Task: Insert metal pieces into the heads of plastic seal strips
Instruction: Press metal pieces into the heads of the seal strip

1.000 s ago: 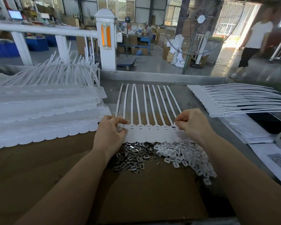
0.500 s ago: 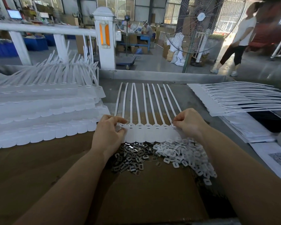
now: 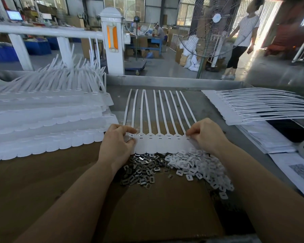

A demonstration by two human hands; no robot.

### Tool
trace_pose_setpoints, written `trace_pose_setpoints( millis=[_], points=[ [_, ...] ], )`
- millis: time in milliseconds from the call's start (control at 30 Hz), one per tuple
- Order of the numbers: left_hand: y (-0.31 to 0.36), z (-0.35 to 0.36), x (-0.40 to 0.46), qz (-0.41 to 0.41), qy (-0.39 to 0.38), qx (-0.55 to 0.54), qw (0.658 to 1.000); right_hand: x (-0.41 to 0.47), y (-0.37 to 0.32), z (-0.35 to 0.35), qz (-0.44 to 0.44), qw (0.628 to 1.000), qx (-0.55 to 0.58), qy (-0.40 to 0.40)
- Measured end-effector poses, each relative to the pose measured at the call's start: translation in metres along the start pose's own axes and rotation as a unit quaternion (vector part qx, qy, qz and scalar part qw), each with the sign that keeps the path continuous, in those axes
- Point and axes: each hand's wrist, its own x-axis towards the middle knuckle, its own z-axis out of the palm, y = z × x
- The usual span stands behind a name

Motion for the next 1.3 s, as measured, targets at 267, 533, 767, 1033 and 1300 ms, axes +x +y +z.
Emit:
trace_pose_setpoints(
  millis=[267,533,767,1033,1300],
  points=[
    [0.000,0.001,0.000,0.002,0.003,0.008,1.000,-0.010,0.002,-0.006,-0.016,0.999,-0.016,-0.027],
    [0.000,0.003,0.000,0.003,0.006,0.014,1.000,-0.014,0.000,-0.009,-0.019,0.999,-0.006,-0.028],
    [-0.002,0.003,0.002,0.002,0.005,0.024,1.000,-0.009,0.006,-0.007,-0.002,0.998,0.052,-0.022],
    [-0.004,0.002,0.001,0.003,0.010,0.024,1.000,-0.012,0.000,-0.004,-0.007,1.000,0.006,-0.025],
    [-0.002,0.002,0.000,0.005,0.007,0.020,1.000,-0.016,-0.002,-0.006,-0.013,0.998,0.004,-0.055]
  ],
)
